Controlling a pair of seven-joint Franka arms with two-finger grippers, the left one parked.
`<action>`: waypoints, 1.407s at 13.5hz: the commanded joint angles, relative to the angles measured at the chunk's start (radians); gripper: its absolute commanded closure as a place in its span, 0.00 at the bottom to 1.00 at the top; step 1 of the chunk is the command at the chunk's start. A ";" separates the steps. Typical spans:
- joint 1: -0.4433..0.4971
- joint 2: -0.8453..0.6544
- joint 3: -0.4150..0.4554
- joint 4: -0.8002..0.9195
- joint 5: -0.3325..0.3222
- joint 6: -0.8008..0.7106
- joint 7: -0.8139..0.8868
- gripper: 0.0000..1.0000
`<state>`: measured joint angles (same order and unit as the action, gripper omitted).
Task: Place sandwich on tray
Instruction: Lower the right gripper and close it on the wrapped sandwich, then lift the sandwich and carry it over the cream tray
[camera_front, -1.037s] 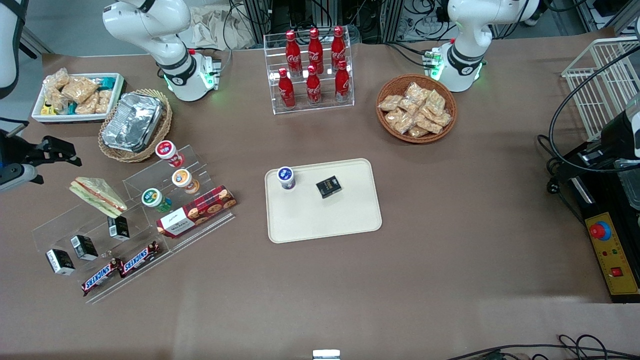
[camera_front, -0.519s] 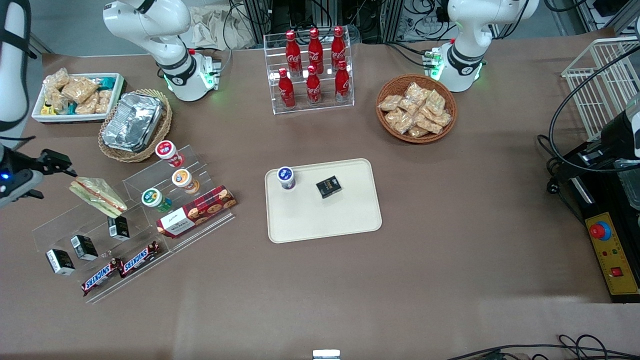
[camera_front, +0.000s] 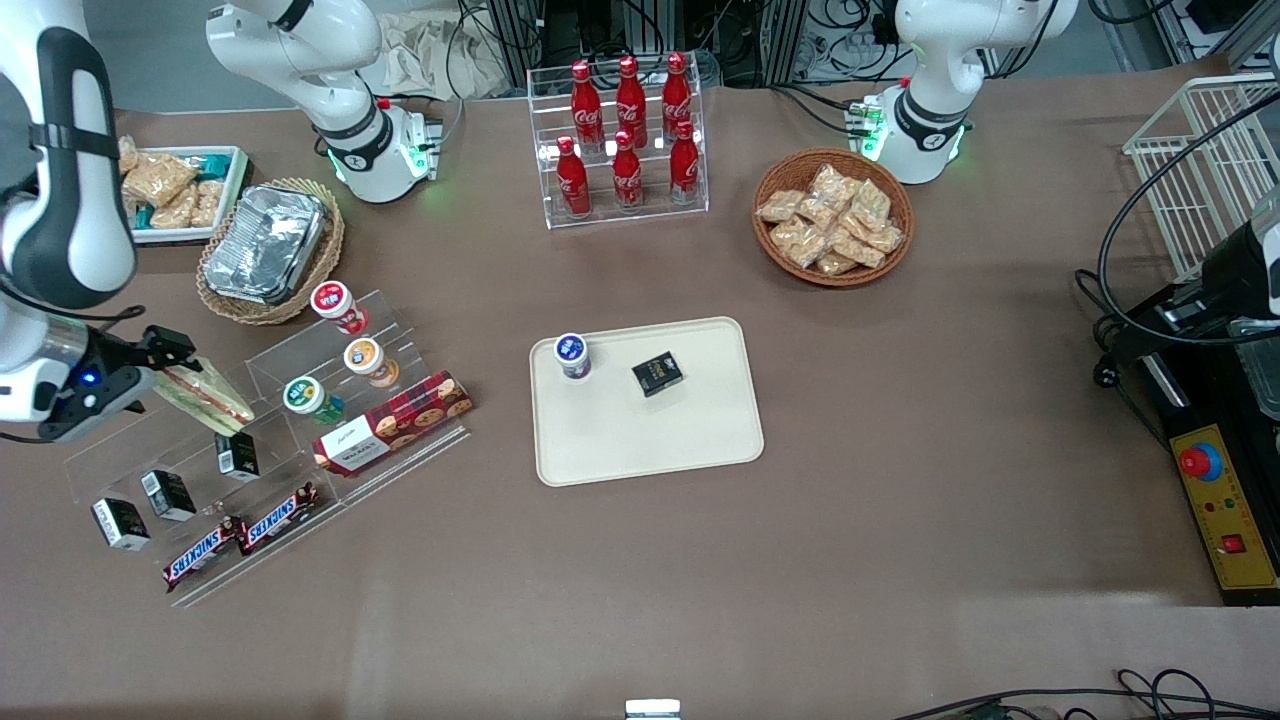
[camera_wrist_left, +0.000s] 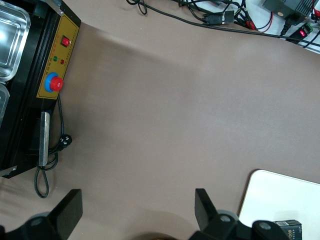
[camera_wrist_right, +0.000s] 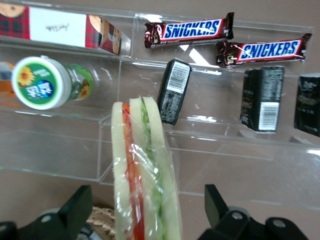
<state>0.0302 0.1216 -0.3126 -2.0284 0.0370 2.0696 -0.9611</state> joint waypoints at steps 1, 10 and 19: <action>-0.009 0.018 0.004 -0.035 -0.011 0.069 -0.044 0.00; -0.023 0.052 0.006 -0.038 0.001 0.076 -0.044 1.00; 0.146 -0.054 0.015 0.201 0.000 -0.150 -0.160 1.00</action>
<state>0.1118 0.0646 -0.2947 -1.9285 0.0373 2.0055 -1.0936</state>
